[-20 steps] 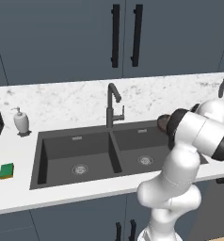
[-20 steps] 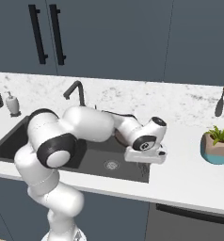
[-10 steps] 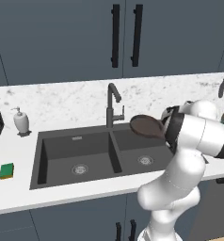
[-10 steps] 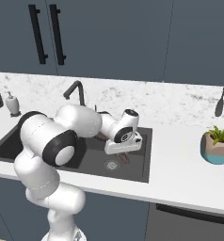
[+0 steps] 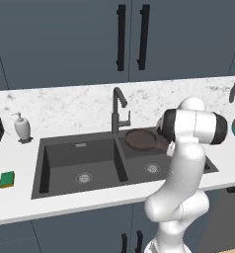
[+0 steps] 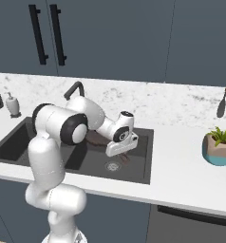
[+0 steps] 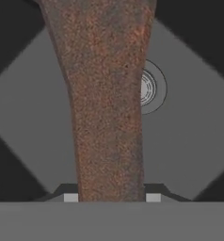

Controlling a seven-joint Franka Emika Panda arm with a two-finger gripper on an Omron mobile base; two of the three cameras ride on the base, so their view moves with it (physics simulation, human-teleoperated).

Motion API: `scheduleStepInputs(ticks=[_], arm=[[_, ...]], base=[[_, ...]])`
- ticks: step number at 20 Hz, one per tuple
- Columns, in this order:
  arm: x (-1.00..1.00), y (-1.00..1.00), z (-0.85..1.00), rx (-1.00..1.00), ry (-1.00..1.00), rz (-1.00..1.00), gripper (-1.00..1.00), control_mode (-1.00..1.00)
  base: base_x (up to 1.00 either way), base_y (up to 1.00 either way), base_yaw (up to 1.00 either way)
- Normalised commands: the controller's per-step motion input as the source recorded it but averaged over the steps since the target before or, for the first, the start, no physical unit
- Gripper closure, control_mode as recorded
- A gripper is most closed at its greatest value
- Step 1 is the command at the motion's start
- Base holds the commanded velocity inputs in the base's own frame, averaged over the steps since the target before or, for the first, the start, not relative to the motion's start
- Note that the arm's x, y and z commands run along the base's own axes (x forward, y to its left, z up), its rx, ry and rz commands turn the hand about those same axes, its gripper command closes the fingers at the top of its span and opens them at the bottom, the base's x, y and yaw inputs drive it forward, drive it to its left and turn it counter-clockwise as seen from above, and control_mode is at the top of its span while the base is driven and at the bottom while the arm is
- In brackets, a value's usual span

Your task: Pick the pan and sponge and place them into the sink. Then turn on the water.

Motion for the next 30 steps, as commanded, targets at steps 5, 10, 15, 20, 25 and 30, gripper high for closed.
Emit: scheduleStepInputs(ticks=[5,10,15,20,25,30], arm=[[0.5,0.0,-0.6,-0.03,0.0,0.23,1.0,-1.0],[0.17,0.0,-0.64,-0.01,0.0,0.19,1.0,-1.0],[0.02,-0.04,-0.4,0.0,0.0,0.12,1.0,-1.0],[0.0,0.0,-0.27,0.0,0.01,0.12,1.0,-1.0],[-0.02,0.0,-0.29,0.0,0.07,0.15,1.0,-1.0],[0.0,0.0,-0.25,0.0,0.09,0.14,1.0,-1.0]], base=[[0.0,0.0,0.0],[0.0,0.0,0.0],[0.0,0.0,0.0],[0.0,0.0,0.0],[0.0,0.0,0.0],[0.0,0.0,0.0]])
